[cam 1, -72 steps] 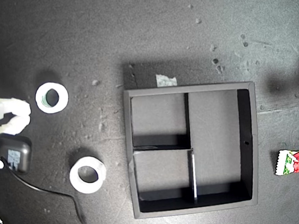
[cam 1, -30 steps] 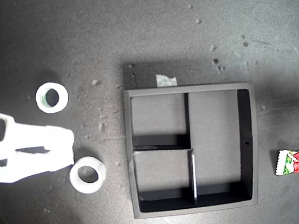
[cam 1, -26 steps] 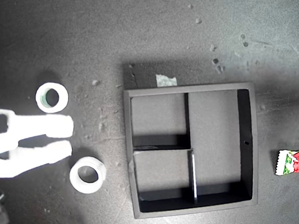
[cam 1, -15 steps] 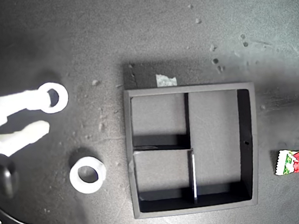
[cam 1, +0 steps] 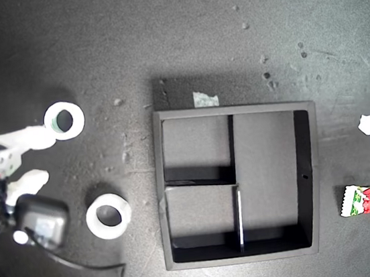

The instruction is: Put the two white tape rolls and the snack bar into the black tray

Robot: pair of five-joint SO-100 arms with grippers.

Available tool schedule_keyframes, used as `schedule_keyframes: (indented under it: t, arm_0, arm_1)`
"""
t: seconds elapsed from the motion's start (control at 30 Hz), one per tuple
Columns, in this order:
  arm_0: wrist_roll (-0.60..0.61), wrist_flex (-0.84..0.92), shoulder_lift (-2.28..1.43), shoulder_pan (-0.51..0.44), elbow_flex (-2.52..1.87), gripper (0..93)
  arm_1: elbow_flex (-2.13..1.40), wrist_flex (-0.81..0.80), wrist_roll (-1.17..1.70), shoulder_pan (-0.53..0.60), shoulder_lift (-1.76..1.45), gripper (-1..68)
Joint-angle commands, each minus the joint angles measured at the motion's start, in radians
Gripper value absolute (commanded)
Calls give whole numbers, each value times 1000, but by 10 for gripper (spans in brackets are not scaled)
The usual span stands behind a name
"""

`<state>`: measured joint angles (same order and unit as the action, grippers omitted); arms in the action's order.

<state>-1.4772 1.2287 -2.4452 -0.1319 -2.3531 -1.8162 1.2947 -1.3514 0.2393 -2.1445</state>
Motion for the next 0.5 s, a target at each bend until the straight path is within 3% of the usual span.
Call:
schedule_keyframes:
  t: [0.0,0.17,0.47]
  arm_0:
    - [-66,-2,77,-20,63,170]
    - [-58,-48,161,-5,84,171]
    - [20,-91,287,46,149,173]
  arm_1:
    - [32,86,-209,54,2,247]
    - [-2,133,-410,114,2,236]
    - [-72,95,-466,163,2,232]
